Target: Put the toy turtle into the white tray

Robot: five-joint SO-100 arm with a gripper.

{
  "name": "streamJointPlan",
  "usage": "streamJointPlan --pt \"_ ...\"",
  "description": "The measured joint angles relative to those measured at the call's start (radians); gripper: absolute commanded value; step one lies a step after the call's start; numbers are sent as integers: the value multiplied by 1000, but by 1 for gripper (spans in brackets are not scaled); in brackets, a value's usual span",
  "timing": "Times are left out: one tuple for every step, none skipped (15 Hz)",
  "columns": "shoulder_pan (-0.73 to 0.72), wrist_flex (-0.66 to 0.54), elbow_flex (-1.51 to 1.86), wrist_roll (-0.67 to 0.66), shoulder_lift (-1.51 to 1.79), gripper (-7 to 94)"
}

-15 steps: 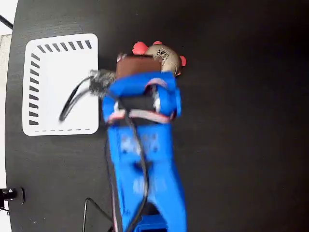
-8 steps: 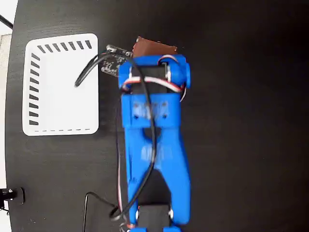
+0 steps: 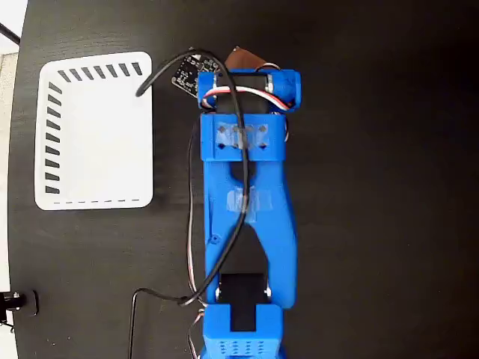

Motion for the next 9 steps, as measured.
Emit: streamJointPlan --pt "8 6 -17 8 -11 9" --pt "18 17 -26 9 -12 21" --pt "20 20 -28 8 -12 31" --pt "15 20 -28 2 -12 40" --pt "12 20 -29 2 -18 48" --pt "12 25 -29 -3 -28 51" --pt "15 34 -29 -14 -32 56" --pt "12 43 -29 -17 -35 56" --pt "8 52 -29 -17 -54 56"
